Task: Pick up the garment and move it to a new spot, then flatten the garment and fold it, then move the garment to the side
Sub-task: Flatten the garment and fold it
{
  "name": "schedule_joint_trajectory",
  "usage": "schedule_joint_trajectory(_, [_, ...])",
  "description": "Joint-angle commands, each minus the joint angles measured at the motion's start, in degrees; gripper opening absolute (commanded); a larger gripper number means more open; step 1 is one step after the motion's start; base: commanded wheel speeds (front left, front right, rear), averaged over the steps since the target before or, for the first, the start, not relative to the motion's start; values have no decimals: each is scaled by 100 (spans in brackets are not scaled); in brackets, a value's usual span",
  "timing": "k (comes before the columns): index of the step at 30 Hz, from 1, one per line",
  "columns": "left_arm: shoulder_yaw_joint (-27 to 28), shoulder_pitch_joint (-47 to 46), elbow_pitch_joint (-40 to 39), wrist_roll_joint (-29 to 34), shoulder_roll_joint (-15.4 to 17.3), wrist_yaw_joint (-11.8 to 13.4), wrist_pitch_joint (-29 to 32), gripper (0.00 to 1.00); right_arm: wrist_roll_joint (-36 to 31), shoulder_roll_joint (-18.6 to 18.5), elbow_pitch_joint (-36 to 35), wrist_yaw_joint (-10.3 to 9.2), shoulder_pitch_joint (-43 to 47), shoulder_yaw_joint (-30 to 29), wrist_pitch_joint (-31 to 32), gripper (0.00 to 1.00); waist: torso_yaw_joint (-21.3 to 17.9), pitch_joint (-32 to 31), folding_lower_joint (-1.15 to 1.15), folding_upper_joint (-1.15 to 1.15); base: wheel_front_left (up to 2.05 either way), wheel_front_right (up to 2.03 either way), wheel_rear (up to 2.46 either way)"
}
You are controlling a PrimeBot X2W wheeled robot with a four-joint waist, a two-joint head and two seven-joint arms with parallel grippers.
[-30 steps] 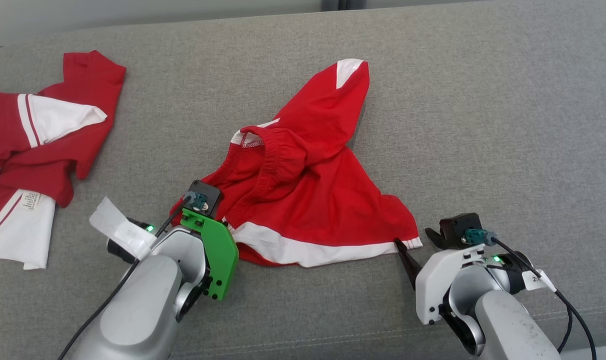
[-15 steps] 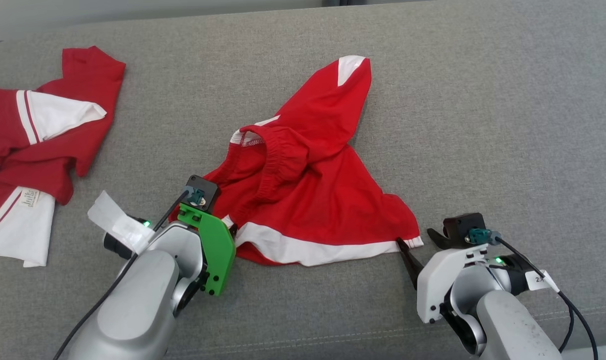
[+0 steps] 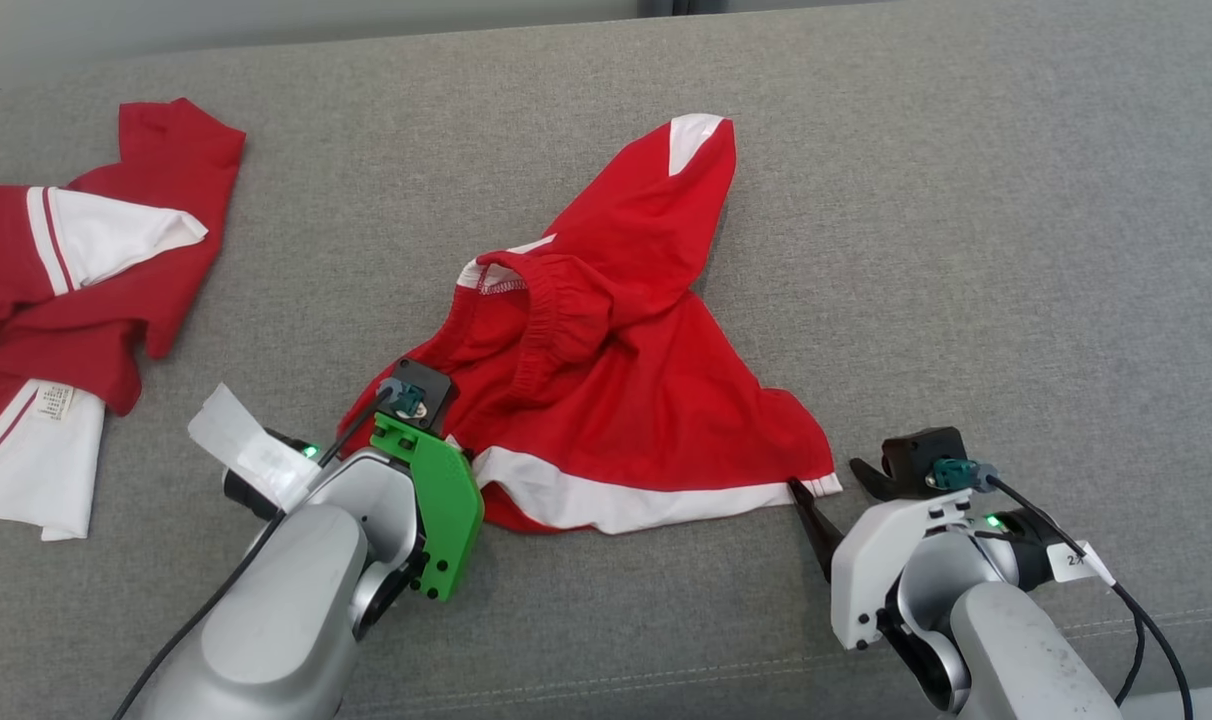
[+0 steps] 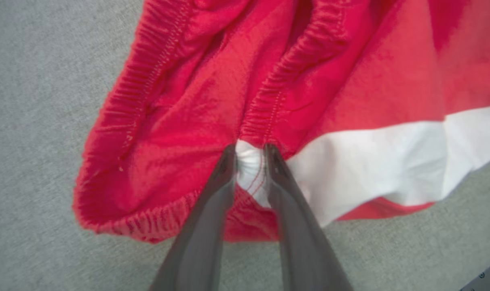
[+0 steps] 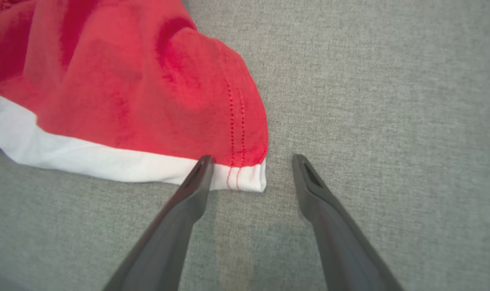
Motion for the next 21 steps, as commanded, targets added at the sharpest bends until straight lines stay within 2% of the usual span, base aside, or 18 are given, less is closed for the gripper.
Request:
schedule_joint_trajectory(1, [-13, 32, 31, -29, 53, 0, -3, 22, -12, -10, 42, -2, 63, 13, 21, 100, -8, 2, 0, 0, 0, 0, 0])
schedule_joint_trajectory(2, [-15, 30, 38, -32, 61, 8, -1, 15, -6, -10, 44, -2, 73, 16, 17, 100, -12, 4, 0, 0, 0, 0, 0])
schedule_joint_trajectory(3, [-18, 29, 45, -38, 67, 14, -6, 4, -3, -10, 51, -2, 85, 13, 18, 85, -13, 5, 0, 0, 0, 0, 0])
schedule_joint_trajectory(4, [-20, 30, 50, -38, 71, 22, -12, 0, 1, -10, 58, -2, 95, 16, 24, 58, -13, 5, 0, 0, 0, 0, 0])
schedule_joint_trajectory(7, [0, 40, 42, -60, 80, 65, -51, 0, 22, -9, 62, -2, 102, 16, 7, 0, -5, -2, 0, 0, 0, 0, 0])
schedule_joint_trajectory(15, [219, 151, -112, -292, 15, 171, -441, 0, 97, -17, -28, -5, 118, -11, -181, 0, 11, -179, 0, 0, 0, 0, 0])
schedule_joint_trajectory(21, [661, 229, -435, -887, -182, 130, -834, 0, 669, -14, -302, -4, 51, -174, -544, 0, 14, -390, 0, 0, 0, 0, 0])
